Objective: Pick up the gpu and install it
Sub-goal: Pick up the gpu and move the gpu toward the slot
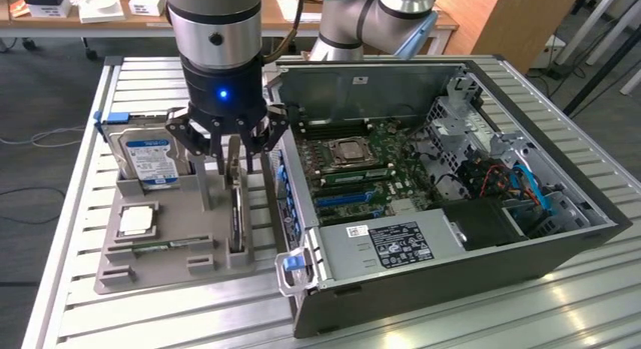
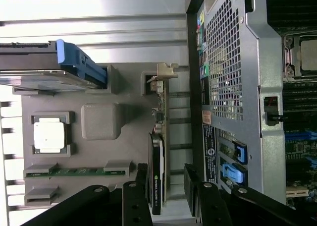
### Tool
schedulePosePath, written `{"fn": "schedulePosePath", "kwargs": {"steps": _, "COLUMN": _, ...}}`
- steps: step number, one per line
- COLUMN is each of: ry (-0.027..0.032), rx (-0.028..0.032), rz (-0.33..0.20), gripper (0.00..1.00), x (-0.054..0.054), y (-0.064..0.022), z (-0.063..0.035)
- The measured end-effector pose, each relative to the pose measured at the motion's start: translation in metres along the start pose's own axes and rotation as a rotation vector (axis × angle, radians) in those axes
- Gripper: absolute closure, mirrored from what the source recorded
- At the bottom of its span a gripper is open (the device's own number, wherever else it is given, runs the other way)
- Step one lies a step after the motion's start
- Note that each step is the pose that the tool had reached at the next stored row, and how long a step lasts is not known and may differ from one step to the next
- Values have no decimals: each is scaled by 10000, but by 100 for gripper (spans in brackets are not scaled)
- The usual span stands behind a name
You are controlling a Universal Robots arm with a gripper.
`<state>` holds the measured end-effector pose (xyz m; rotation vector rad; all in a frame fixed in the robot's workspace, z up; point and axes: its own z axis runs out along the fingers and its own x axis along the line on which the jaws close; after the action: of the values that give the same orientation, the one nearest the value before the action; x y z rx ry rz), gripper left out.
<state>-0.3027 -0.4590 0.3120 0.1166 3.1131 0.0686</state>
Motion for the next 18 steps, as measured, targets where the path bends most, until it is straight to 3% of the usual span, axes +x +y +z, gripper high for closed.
{"fn": "schedulePosePath", "kwargs": {"steps": 9, "ry": -1, "rx": 7, "rz": 0, "gripper": 57, "x": 2, "y": -5, "z": 110}}
{"fn": "schedulePosePath", "kwargs": {"steps": 13, "ry": 0, "rx": 8, "rz": 0, "gripper": 57, "x": 3, "y": -6, "z": 114}}
{"fn": "schedulePosePath", "kwargs": {"steps": 14, "ry": -1, "rx": 7, "rz": 0, "gripper": 57, "x": -1, "y": -56, "z": 112}}
{"fn": "schedulePosePath", "kwargs": {"steps": 16, "ry": -3, "rx": 5, "rz": 1, "gripper": 57, "x": -1, "y": -59, "z": 124}}
{"fn": "schedulePosePath", "kwargs": {"steps": 17, "ry": -2, "rx": 6, "rz": 0, "gripper": 57, "x": 2, "y": -82, "z": 313}}
{"fn": "schedulePosePath", "kwargs": {"steps": 18, "ry": -1, "rx": 6, "rz": 0, "gripper": 57, "x": 3, "y": -83, "z": 326}}
